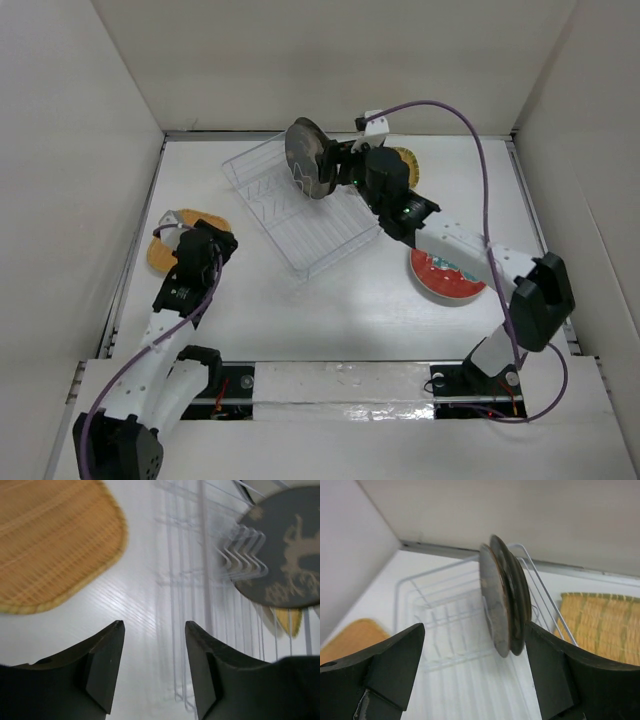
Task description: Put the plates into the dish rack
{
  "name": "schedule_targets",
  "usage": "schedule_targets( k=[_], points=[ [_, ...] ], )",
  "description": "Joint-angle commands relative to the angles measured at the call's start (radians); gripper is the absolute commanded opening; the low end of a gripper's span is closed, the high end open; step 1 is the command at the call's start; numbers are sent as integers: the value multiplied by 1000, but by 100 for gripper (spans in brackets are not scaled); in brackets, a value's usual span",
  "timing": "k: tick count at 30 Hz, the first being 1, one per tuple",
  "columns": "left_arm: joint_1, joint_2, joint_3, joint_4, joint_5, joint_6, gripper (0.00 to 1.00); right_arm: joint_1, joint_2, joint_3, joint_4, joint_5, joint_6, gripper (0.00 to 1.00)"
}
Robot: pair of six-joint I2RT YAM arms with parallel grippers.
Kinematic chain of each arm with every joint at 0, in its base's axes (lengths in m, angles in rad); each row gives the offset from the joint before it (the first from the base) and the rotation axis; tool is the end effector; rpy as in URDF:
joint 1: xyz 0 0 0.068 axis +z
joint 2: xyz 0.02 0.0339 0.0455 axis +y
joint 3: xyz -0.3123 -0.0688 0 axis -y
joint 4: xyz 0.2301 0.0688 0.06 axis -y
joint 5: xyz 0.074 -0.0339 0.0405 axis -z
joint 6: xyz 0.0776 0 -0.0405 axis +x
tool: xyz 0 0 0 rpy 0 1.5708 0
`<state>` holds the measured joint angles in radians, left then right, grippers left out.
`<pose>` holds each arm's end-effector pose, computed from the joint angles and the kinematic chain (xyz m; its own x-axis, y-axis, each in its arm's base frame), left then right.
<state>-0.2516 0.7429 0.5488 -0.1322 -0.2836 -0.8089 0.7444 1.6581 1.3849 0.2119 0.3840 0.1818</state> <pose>0.1681 -0.0208 0.2916 -0.2015 -0.6654 -0.7188 -0.2368 0.7451 -0.6234 0.3364 0.2704 0.4114 -0.1082 0.1283 -0.9858 -0.3392 0.9274 0.1579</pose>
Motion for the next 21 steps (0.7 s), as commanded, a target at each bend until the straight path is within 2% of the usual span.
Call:
schedule_targets(
  k=[1, 3, 6, 10, 13, 15, 19, 21],
  points=[
    [139, 23, -55, 37, -28, -108, 50, -4, -130, -62, 92, -125, 42, 86],
    [217, 21, -81, 43, 38, -133, 59, -23, -202, -92, 92, -189, 51, 86],
    [331, 6, -142, 46, 52, -164, 63, -36, -280, -150, 104, -281, 59, 86],
    [468, 32, -237, 117, 86, -167, 64, -65, -334, -178, 112, -368, 82, 86],
    [589, 110, -277, 201, 150, -144, 63, -65, -353, -188, 119, -414, 82, 86],
    [638, 173, -283, 256, 211, -142, 63, -65, -353, -187, 121, -434, 84, 85],
    [663, 237, -285, 310, 207, -150, 63, -65, -340, -181, 118, -455, 88, 85],
    [683, 274, -296, 376, 253, -157, 62, -65, -336, -179, 118, -461, 90, 85]
  ],
)
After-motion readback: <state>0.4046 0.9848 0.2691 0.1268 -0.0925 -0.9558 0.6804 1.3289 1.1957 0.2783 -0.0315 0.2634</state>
